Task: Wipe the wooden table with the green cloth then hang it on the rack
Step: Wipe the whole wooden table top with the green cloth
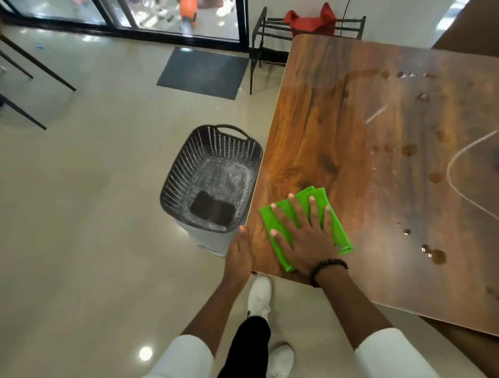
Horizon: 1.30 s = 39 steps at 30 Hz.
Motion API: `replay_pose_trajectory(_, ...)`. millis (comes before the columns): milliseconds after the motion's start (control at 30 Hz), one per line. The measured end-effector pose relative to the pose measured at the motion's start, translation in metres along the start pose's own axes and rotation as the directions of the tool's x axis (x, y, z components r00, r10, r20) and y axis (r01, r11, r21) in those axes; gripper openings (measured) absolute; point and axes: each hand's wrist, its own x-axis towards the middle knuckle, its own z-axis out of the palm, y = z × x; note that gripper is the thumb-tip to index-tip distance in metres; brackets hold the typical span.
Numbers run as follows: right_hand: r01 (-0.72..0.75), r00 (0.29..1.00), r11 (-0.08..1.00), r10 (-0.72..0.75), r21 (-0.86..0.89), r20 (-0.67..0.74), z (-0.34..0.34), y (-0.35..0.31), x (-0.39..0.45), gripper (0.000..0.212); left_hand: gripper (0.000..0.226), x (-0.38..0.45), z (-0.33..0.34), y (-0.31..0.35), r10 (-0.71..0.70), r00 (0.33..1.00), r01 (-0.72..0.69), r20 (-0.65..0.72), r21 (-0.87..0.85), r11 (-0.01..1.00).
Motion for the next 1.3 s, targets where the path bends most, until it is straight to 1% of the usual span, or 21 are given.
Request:
replay_pose_trajectory(100, -0.073, 0.994, 0.997, 0.073, 0.011, -0.08, 0.007, -0.015, 0.036, 0.059, 0.045, 0.001, 0.002, -0.005, 0.036, 0.999, -0.036, -0.03, -0.016, 0.999)
replay_pose_trajectory(167, -0.104, 0.987, 0.993, 0.11, 0.054, -0.121, 0.007, -0.03, 0.065, 0.059, 0.046, 0.004, 0.002, -0.011, 0.041, 0.999, -0.041, -0.016, -0.046, 0.998)
replay_pose_trajectory(233, -0.113, 0.983, 0.992, 0.12, 0.057, -0.141, 0.008, -0.041, 0.082, 0.059, 0.046, 0.009, 0.002, -0.017, 0.039, 0.999, -0.039, -0.011, -0.09, 0.995)
replay_pose_trajectory(267, -0.095, 0.984, 0.994, 0.101, 0.044, -0.147, 0.009, -0.045, 0.082, 0.058, 0.048, 0.011, 0.0, -0.019, 0.029, 1.0, -0.029, -0.002, -0.109, 0.994)
replay_pose_trajectory(333, -0.014, 0.988, 1.0, 0.018, 0.027, -0.151, 0.012, -0.044, 0.063, 0.055, 0.053, 0.009, 0.001, -0.016, 0.009, 1.0, -0.004, 0.023, -0.194, 0.981)
replay_pose_trajectory(433, 0.093, 0.991, 0.995, -0.089, 0.034, -0.098, 0.018, -0.038, 0.005, 0.054, 0.051, 0.007, 0.003, -0.008, -0.031, 0.998, 0.046, 0.053, -0.309, 0.95)
replay_pose_trajectory(467, 0.099, 0.992, 0.994, -0.096, 0.036, -0.085, 0.021, -0.034, -0.017, 0.054, 0.052, 0.008, 0.003, -0.008, -0.046, 0.997, 0.062, 0.06, -0.31, 0.949)
replay_pose_trajectory(533, 0.092, 0.993, 0.995, -0.089, 0.036, -0.077, 0.026, -0.02, -0.057, 0.054, 0.058, 0.005, 0.001, -0.008, -0.079, 0.995, 0.09, 0.055, -0.255, 0.963)
replay_pose_trajectory(600, 0.05, 0.995, 0.998, -0.046, 0.035, -0.086, 0.026, 0.0, -0.072, 0.053, 0.066, 0.007, 0.0, -0.01, -0.104, 0.993, 0.114, 0.06, -0.212, 0.971)
replay_pose_trajectory(667, -0.063, 0.993, 0.997, 0.067, 0.04, -0.098, 0.023, 0.007, -0.056, 0.054, 0.065, 0.007, -0.001, -0.011, -0.139, 0.989, 0.146, 0.049, -0.217, 0.965)
replay_pose_trajectory(733, -0.208, 0.968, 0.974, 0.219, 0.092, -0.124, 0.021, -0.012, -0.023, 0.054, 0.058, 0.008, -0.002, -0.009, -0.155, 0.986, 0.164, 0.057, -0.243, 0.956)
replay_pose_trajectory(767, -0.258, 0.953, 0.959, 0.273, 0.117, -0.132, 0.02, -0.026, -0.008, 0.055, 0.056, 0.008, -0.002, -0.008, -0.151, 0.986, 0.164, 0.072, -0.251, 0.954)
replay_pose_trajectory(800, -0.277, 0.945, 0.952, 0.295, 0.133, -0.14, 0.02, -0.04, 0.003, 0.055, 0.054, 0.007, -0.002, -0.006, -0.144, 0.986, 0.161, 0.086, -0.255, 0.953)
replay_pose_trajectory(867, -0.226, 0.961, 0.969, 0.239, 0.103, -0.138, 0.02, -0.053, 0.009, 0.056, 0.05, 0.006, -0.001, -0.004, -0.135, 0.985, 0.159, 0.105, -0.27, 0.95)
replay_pose_trajectory(933, -0.1, 0.986, 0.993, 0.107, 0.056, -0.129, 0.022, -0.05, -0.004, 0.055, 0.049, 0.005, -0.001, -0.003, -0.118, 0.988, 0.138, 0.095, -0.251, 0.958)
replay_pose_trajectory(1000, 0.016, 0.994, 0.999, -0.011, 0.05, -0.108, 0.022, -0.041, -0.027, 0.054, 0.054, 0.004, 0.001, -0.005, -0.087, 0.995, 0.095, 0.046, -0.212, 0.973)
replay_pose_trajectory(1033, 0.047, 0.994, 0.998, -0.042, 0.05, -0.098, 0.022, -0.036, -0.038, 0.053, 0.057, 0.003, 0.002, -0.006, -0.074, 0.997, 0.078, 0.028, -0.193, 0.978)
replay_pose_trajectory(1100, 0.061, 0.995, 0.996, -0.055, 0.064, -0.088, 0.024, -0.023, -0.054, 0.052, 0.058, 0.001, 0.004, -0.004, -0.065, 0.998, 0.063, -0.006, -0.169, 0.984)
replay_pose_trajectory(1133, 0.041, 0.996, 0.997, -0.034, 0.073, -0.088, 0.024, -0.015, -0.059, 0.052, 0.056, -0.001, 0.005, -0.002, -0.066, 0.998, 0.062, -0.017, -0.16, 0.985)
replay_pose_trajectory(1200, -0.045, 0.993, 0.996, 0.054, 0.077, -0.109, 0.023, 0.0, -0.061, 0.053, 0.051, -0.006, 0.006, 0.002, -0.097, 0.995, 0.096, 0.003, -0.15, 0.984)
replay_pose_trajectory(1300, -0.215, 0.964, 0.968, 0.231, 0.126, -0.128, 0.023, -0.014, -0.045, 0.054, 0.053, -0.004, 0.002, 0.003, -0.17, 0.985, 0.169, 0.013, -0.17, 0.971)
